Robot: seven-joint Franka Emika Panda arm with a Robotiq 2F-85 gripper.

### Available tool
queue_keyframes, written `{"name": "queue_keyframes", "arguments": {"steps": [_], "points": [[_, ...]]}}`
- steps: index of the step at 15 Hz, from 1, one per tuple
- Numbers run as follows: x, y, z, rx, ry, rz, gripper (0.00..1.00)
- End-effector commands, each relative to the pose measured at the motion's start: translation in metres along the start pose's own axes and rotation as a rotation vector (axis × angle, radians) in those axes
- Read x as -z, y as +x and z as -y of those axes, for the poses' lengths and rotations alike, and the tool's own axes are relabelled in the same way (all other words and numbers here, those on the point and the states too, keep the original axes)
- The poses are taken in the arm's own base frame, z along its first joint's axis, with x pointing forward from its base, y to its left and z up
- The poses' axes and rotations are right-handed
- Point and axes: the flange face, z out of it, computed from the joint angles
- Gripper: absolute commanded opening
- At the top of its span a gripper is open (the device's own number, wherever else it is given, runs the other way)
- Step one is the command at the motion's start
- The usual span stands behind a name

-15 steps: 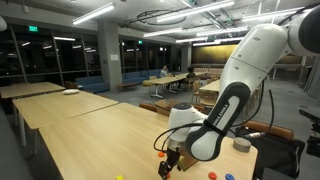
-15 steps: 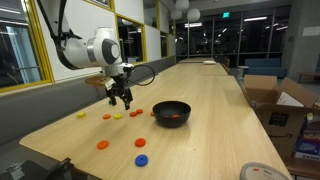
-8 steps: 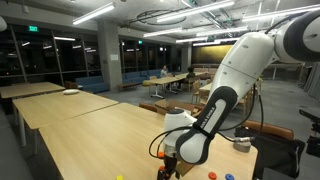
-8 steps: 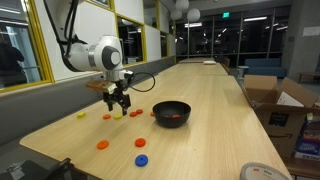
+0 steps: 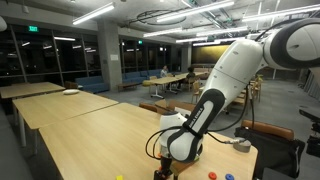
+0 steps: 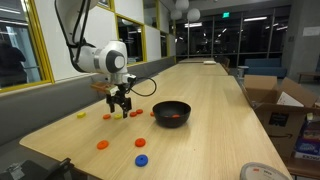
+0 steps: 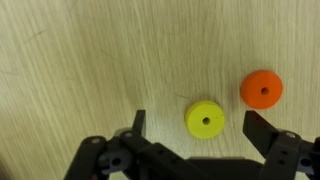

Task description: Put a round yellow block and two round orange blocks in the bowl then put the last round yellow block in the bowl

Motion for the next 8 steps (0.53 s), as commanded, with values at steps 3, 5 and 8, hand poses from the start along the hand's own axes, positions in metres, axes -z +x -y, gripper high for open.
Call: {"name": "queue_keyframes", "arguments": {"steps": [3,5,8], "points": [[-0.0015,0.0080,0.0040,-0.028,0.012,-0.016,1.00],[-0.0033,0.0053,0.0043,-0.033,-0.001,-0.040,1.00],[-0.0083,0.0000,0.0082,-0.039,-0.015,-0.079,1.00]]}}
